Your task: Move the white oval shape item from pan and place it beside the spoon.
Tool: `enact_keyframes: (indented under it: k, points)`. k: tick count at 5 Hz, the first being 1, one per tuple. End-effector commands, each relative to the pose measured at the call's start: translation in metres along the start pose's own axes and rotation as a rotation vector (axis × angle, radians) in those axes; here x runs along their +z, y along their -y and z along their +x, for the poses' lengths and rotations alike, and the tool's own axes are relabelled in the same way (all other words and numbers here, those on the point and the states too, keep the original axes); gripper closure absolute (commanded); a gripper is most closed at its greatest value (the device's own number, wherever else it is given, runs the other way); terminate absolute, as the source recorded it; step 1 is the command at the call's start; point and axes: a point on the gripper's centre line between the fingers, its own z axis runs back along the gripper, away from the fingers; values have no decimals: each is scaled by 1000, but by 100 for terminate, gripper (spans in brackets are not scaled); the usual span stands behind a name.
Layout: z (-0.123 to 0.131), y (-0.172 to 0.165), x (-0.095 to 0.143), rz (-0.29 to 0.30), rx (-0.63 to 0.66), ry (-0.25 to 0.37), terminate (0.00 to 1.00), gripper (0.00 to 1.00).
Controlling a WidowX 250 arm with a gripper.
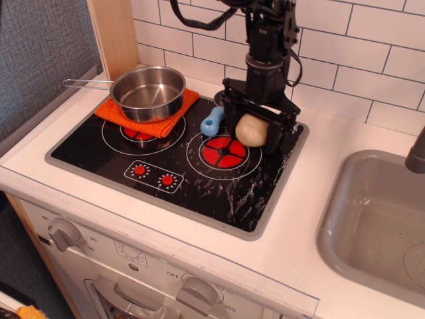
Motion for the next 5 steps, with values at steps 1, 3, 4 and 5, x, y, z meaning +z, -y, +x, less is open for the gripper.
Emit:
enact_keyframes:
  k: [1,3,4,5]
  points:
    - [-8,-4,82,-8,14,162,0,0]
    - [-27,-5,95,-5,60,161,0,0]
    - [-31,-5,93,-3,63,150,0,0]
    - [-31,-5,93,-3,63,150,0,0]
